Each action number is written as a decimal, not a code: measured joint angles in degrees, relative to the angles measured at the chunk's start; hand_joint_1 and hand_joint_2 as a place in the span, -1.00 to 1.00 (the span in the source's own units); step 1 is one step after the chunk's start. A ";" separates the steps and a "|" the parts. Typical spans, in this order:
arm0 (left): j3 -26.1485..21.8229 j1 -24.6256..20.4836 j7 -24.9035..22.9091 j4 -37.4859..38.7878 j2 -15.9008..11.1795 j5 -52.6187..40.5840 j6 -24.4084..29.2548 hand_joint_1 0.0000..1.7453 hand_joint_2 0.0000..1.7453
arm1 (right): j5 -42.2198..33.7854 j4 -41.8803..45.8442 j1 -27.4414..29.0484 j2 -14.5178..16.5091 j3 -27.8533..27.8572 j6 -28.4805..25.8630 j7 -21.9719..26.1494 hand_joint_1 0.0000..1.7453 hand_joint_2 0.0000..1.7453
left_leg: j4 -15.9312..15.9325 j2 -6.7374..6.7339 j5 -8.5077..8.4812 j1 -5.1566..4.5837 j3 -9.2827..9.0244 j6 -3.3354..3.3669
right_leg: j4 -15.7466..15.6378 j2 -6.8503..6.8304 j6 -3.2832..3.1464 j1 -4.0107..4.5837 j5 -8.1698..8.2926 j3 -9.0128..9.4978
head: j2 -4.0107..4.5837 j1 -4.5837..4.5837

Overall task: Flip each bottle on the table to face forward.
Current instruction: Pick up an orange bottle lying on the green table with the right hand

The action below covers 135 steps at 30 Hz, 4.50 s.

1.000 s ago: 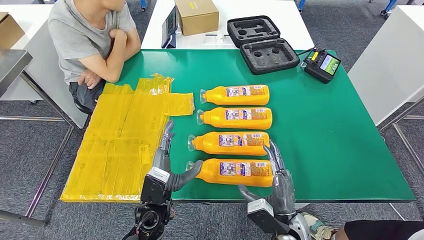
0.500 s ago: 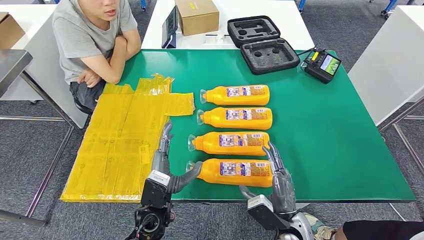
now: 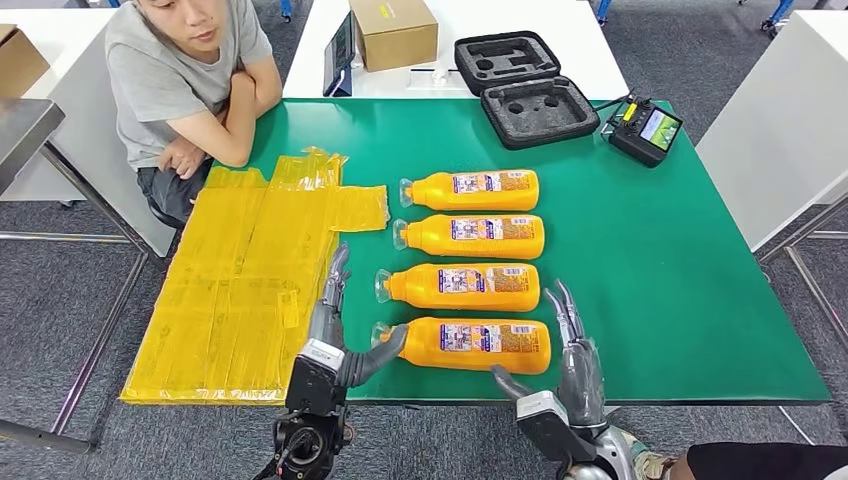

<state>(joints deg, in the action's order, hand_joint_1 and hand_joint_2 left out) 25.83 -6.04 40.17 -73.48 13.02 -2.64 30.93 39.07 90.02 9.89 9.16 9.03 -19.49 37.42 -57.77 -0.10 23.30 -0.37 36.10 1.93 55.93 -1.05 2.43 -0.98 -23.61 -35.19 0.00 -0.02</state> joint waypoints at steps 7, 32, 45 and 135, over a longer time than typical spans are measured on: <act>0.12 -0.03 0.00 0.87 0.11 -0.61 -1.12 -1.00 1.00 | 9.35 -0.28 0.61 0.02 1.57 0.75 -4.51 -1.00 1.00 | 0.00 0.00 0.01 0.00 0.00 0.00 | 0.00 0.00 0.00 0.00 0.00 0.00 | 0.00 -0.01; 1.04 -2.10 0.01 2.70 0.74 -0.04 -2.57 -1.00 1.00 | 29.49 -8.44 -4.31 -5.81 -1.95 5.19 -12.96 -1.00 1.00 | 0.00 0.01 0.00 0.00 0.02 0.00 | 0.00 0.00 0.01 0.00 0.01 0.02 | 0.00 0.00; 1.70 -1.82 0.01 2.66 0.68 0.16 -2.37 -1.00 1.00 | 34.52 -13.95 -8.75 -10.72 -7.20 4.97 -16.46 -1.00 1.00 | 0.00 0.01 -0.01 0.00 0.01 0.01 | 0.00 -0.01 0.02 0.00 0.02 0.02 | 0.00 0.00; -0.91 2.56 0.04 -16.92 2.20 -8.54 9.05 -1.00 1.00 | -2.18 -30.64 -18.49 -11.60 -5.04 14.06 -0.56 1.00 1.00 | -0.01 -0.04 0.06 0.00 -0.23 0.09 | -0.03 0.05 0.02 0.01 0.02 0.23 | 0.00 -0.02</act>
<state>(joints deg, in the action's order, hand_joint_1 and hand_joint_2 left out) 24.92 -3.48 40.22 -90.40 15.22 -11.18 39.98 36.89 59.38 -8.60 -2.44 3.98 -5.43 36.86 -57.78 -0.13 23.36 -0.37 35.87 2.02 55.91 -1.00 2.46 -0.97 -23.59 -34.96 0.00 -0.04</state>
